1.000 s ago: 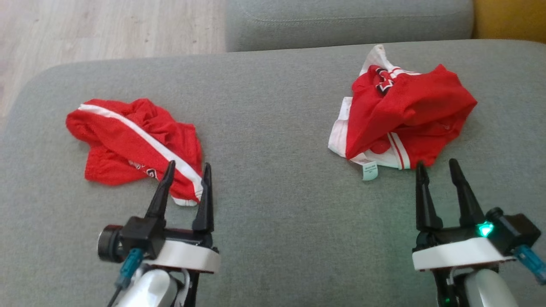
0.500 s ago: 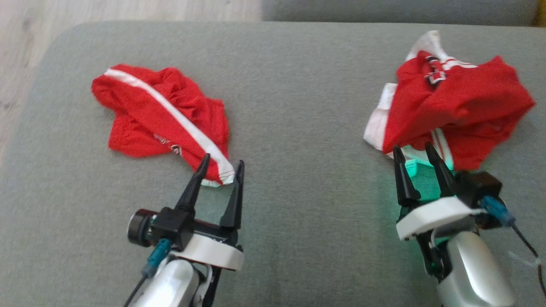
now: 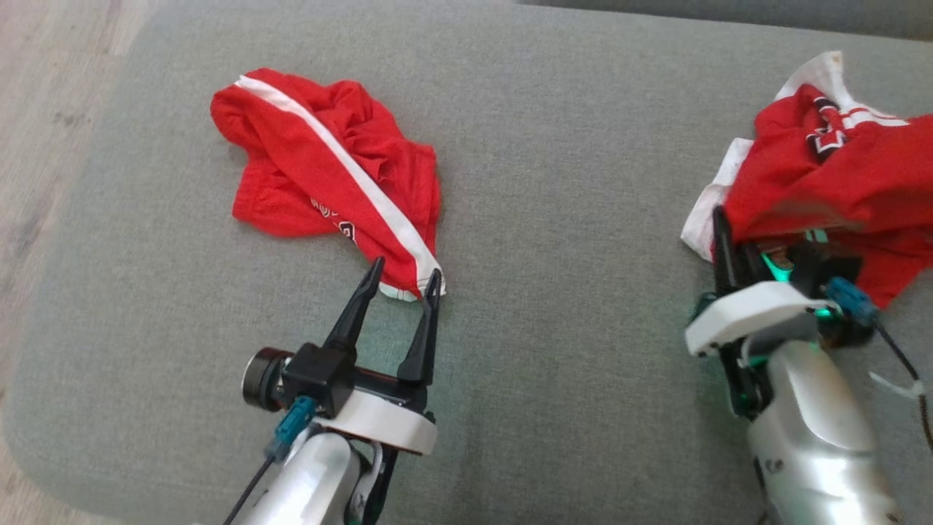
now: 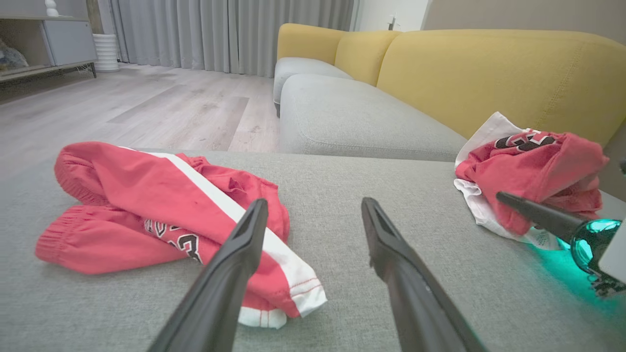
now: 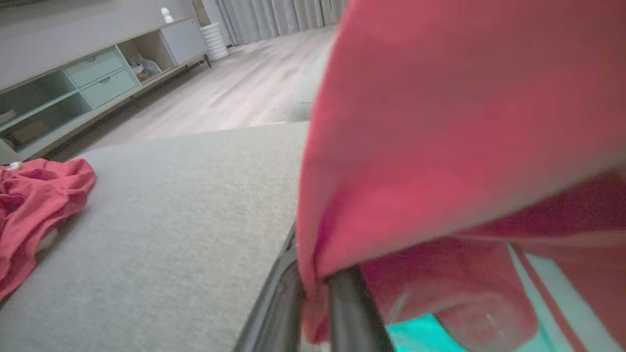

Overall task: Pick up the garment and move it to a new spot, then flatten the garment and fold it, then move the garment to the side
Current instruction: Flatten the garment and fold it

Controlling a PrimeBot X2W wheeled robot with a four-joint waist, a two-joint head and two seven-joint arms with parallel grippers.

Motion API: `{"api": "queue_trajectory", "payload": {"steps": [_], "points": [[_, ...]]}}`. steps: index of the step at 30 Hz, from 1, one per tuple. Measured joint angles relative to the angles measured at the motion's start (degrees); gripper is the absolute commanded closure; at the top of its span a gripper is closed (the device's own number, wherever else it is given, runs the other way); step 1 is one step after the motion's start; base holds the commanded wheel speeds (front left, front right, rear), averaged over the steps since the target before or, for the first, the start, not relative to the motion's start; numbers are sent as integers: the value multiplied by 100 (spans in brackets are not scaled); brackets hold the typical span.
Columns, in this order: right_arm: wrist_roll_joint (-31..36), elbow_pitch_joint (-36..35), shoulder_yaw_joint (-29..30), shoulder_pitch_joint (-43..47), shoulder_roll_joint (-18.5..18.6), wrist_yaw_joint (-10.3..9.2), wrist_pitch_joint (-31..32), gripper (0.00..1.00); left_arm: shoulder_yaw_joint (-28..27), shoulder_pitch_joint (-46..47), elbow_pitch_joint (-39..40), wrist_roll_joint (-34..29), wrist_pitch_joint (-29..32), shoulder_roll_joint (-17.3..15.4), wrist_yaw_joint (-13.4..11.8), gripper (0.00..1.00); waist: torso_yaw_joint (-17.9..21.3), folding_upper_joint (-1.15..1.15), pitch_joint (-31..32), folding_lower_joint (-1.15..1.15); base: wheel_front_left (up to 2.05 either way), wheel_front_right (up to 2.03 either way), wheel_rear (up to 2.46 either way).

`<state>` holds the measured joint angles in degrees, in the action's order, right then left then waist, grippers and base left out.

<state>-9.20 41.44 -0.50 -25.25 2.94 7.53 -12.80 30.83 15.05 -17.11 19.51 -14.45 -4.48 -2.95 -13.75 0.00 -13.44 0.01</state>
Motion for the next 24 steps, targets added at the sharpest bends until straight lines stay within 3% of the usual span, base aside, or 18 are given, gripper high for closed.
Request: {"api": "queue_trajectory", "payload": {"steps": [11,16,21,24], "points": [[1,-1407,-1078,-224,42,0,-98,100,-256,-134,-66,-83,0,116,145,0,253,0,539,-2,0,0,0],[-145,-1647,-1623,-1356,45,0,282,100,-437,-379,-296,-31,1,135,55,0,356,0,818,-2,0,0,0],[-471,-1770,-1627,-2755,51,0,404,100,-566,-532,-393,-31,0,135,31,0,487,0,1007,-2,0,0,0],[-653,-1834,-1563,-3042,132,0,612,100,-686,-537,-385,-32,0,135,-5,0,628,0,1055,-2,0,0,0]]}}
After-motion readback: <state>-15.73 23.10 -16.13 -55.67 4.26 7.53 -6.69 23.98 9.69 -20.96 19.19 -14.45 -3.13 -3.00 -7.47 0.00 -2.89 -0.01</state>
